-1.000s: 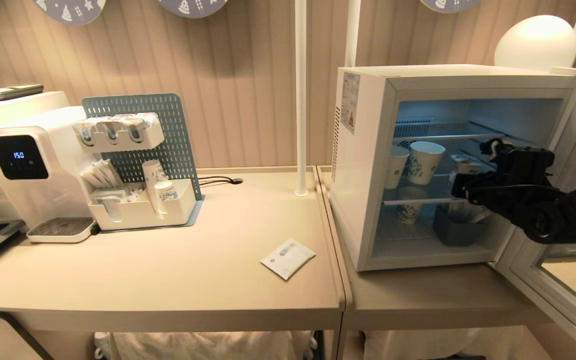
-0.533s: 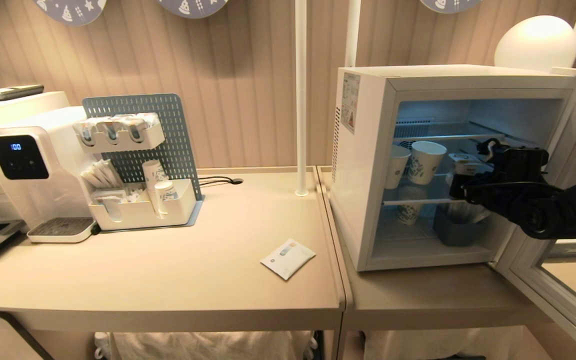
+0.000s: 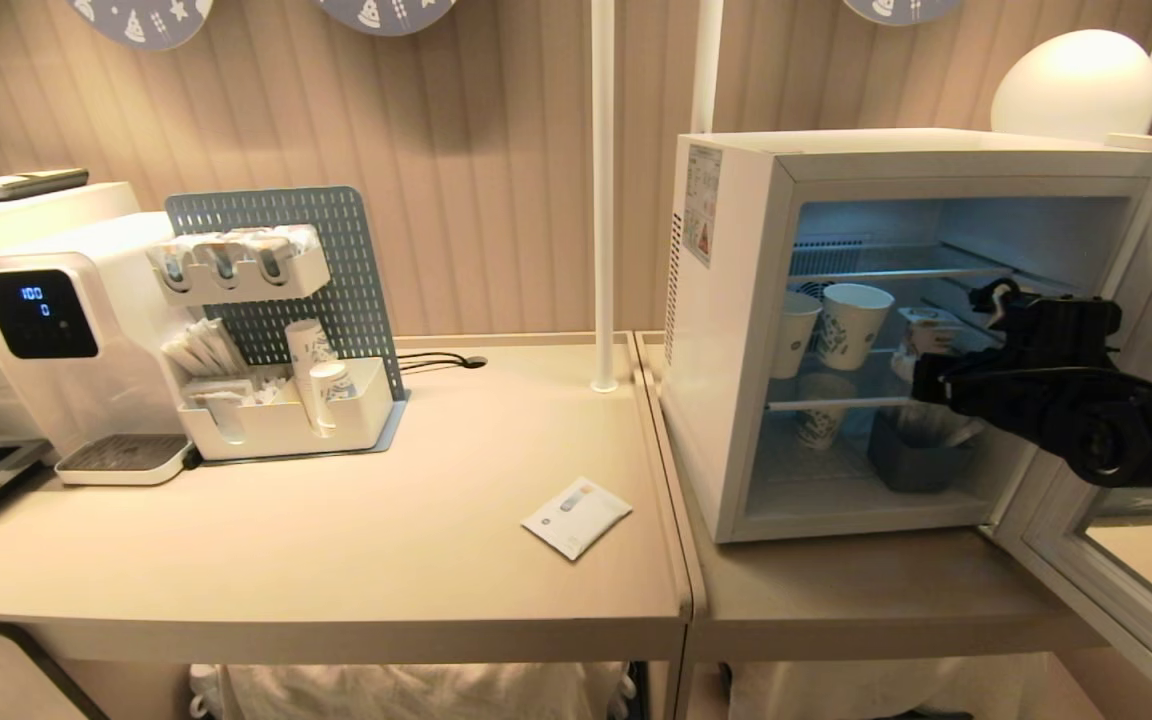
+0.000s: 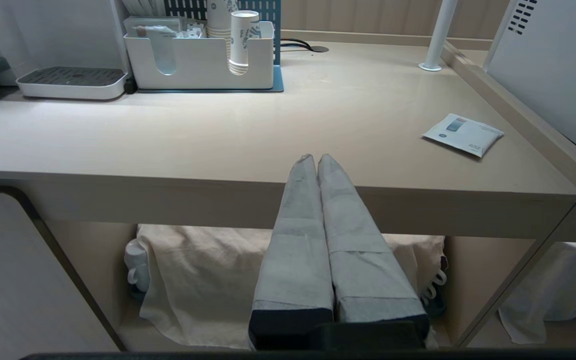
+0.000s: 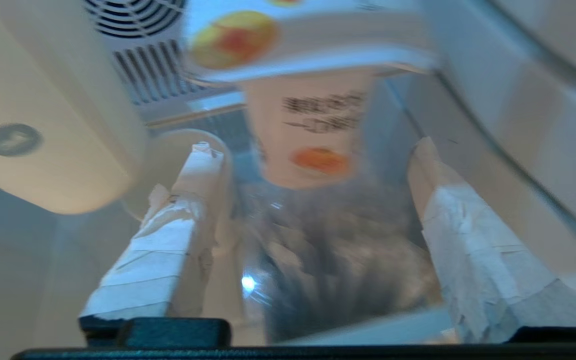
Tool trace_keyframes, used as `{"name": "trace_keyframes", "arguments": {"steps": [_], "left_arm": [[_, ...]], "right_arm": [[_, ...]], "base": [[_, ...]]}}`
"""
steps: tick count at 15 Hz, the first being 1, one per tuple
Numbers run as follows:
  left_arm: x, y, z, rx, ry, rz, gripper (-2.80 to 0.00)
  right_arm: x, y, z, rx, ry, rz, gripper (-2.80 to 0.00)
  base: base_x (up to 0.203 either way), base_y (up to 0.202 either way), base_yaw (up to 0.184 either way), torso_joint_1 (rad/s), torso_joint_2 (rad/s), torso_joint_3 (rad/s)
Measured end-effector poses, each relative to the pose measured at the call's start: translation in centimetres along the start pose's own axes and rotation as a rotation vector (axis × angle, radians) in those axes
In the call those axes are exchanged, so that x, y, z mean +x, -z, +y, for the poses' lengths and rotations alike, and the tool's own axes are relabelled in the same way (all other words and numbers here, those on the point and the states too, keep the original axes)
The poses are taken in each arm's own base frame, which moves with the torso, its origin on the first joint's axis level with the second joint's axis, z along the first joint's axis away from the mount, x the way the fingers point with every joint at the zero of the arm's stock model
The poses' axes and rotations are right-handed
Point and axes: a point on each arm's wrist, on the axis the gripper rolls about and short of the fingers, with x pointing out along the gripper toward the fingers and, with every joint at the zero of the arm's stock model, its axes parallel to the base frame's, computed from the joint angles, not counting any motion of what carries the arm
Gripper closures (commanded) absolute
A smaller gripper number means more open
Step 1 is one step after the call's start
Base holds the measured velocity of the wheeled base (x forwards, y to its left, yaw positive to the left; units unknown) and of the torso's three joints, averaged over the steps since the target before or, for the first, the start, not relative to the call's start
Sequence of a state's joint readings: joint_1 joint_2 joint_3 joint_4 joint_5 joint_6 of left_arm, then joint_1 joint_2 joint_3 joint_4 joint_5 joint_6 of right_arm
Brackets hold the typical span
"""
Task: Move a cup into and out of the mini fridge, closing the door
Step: Put the yoghurt in the freezer
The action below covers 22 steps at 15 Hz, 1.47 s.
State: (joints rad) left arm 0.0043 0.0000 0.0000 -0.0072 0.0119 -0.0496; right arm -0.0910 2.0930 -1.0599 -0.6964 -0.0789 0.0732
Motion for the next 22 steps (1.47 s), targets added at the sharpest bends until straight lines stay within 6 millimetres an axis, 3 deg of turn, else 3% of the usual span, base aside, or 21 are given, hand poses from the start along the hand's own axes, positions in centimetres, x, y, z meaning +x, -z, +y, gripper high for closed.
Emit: {"name": "trace_keyframes", "arguments": {"steps": [14, 18, 22], "left_arm": [[0.0, 0.0, 0.0, 0.0, 0.0, 0.0, 0.0], [0.0, 0.0, 0.0, 0.0, 0.0, 0.0, 0.0], [0.0, 0.0, 0.0, 0.0, 0.0, 0.0, 0.0]], "right_arm": [[-3.6, -2.3, -1.2, 0.011, -0.003, -0.042, -2.8], [-5.5, -2.5, -1.2, 0.01, -0.025, -0.04, -2.8], [-8.8, -3.3, -1.2, 0.01, -0.08, -0.038, -2.8]], "base": [[0.0, 0.0, 0.0, 0.0, 0.0, 0.0], [0.0, 0.0, 0.0, 0.0, 0.0, 0.0], [0.0, 0.0, 0.0, 0.0, 0.0, 0.0]]}}
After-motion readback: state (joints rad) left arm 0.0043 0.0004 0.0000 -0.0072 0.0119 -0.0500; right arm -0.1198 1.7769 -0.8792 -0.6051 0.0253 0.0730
